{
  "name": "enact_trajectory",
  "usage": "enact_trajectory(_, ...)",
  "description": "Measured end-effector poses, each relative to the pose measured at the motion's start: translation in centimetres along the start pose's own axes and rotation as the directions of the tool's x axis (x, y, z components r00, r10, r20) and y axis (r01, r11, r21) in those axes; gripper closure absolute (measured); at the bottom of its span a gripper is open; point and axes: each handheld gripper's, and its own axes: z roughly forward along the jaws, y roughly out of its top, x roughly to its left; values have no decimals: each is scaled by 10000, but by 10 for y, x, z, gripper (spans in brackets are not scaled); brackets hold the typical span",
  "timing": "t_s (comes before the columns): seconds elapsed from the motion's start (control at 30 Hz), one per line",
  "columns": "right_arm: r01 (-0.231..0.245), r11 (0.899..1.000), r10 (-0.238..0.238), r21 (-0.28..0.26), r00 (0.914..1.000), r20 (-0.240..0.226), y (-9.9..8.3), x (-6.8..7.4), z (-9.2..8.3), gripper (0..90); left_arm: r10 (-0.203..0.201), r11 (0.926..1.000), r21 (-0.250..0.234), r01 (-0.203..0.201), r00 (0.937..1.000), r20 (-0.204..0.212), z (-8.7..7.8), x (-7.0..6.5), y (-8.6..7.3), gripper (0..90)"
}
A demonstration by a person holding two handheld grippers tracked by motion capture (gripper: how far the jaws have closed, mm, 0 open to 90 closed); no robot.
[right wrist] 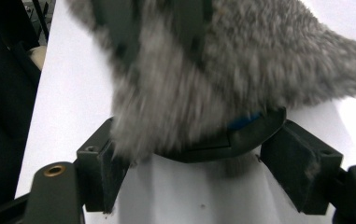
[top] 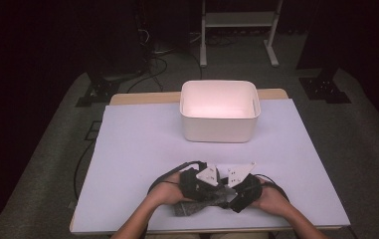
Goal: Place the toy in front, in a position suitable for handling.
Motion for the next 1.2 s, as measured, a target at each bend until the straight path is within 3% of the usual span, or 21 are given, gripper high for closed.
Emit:
enact_trajectory(0.23, -11, 10000, 11, 18, 10000, 32, 0, 0, 0, 246, -32, 10000, 62, 32, 10000, -35, 0, 4, 1, 788)
enact_trajectory(0.47, 46, 10000, -47, 62, 9999, 96, 0, 1, 0, 247, -342, 9992, 192, 352, 9982, -486, -19, 9, -15, 782)
enact_trajectory(0.67, 59, 10000, -60, 79, 9999, 124, 0, 2, 0, 247, -972, 9947, 253, 997, 9915, -866, -39, 10, -45, 783)
enact_trajectory(0.73, 54, 10000, -55, 79, 9999, 123, 0, 2, 0, 247, -1099, 9920, 497, 1163, 9871, -1169, -45, 11, -56, 782)
enact_trajectory(0.9, 77, 9999, -78, 98, 9999, 139, 1, 2, 0, 248, -1722, 9830, 396, 1794, 9749, -1408, -56, 12, -80, 783)
enact_trajectory(1.03, 9, 9999, -11, 120, 9998, 195, 2, 2, 1, 248, -1883, 9813, 124, 1921, 9713, -1451, -55, 11, -85, 783)
enact_trajectory(1.2, 8, 9998, -15, 186, 9993, 363, 3, 1, 0, 250, -1817, 9825, 130, 1856, 9722, -1477, -54, 16, -79, 783)
